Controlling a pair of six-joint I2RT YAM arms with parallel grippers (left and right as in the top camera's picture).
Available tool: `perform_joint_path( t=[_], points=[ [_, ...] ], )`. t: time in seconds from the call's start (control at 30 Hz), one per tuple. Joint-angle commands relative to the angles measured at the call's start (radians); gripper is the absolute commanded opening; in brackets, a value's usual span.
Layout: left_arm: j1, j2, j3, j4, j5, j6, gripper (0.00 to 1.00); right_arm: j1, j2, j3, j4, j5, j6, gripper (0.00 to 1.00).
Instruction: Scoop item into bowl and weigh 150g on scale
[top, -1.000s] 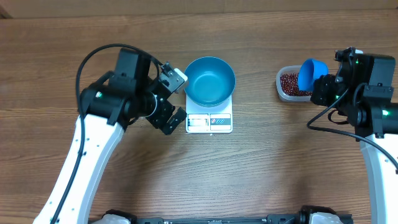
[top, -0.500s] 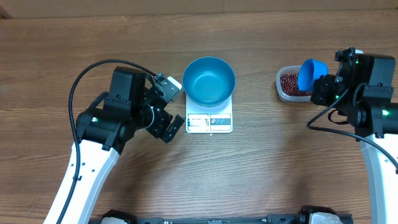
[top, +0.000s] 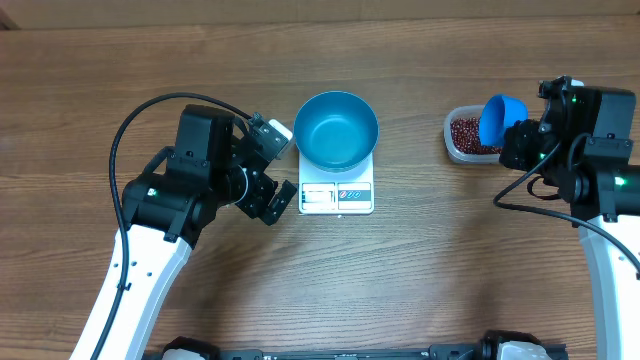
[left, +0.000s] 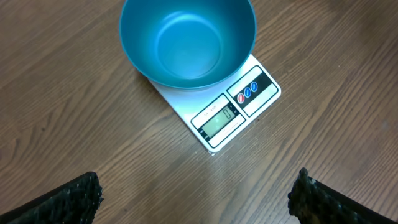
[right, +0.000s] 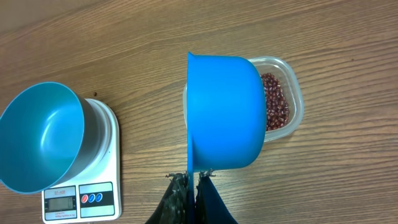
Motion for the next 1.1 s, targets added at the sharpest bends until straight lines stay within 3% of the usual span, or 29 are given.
perform_joint_path(
  t=[0.0, 1.07],
  points=[
    [-0.002, -0.001, -0.004, 0.018, 0.016, -0.018, 1.00, -0.003, -0.003, 0.034, 0.006, 0.002, -0.007, 0.04],
    [-0.002, 0.083, -0.004, 0.021, 0.015, -0.018, 1.00, -0.003, -0.002, 0.034, 0.006, 0.002, -0.007, 0.04]
  ],
)
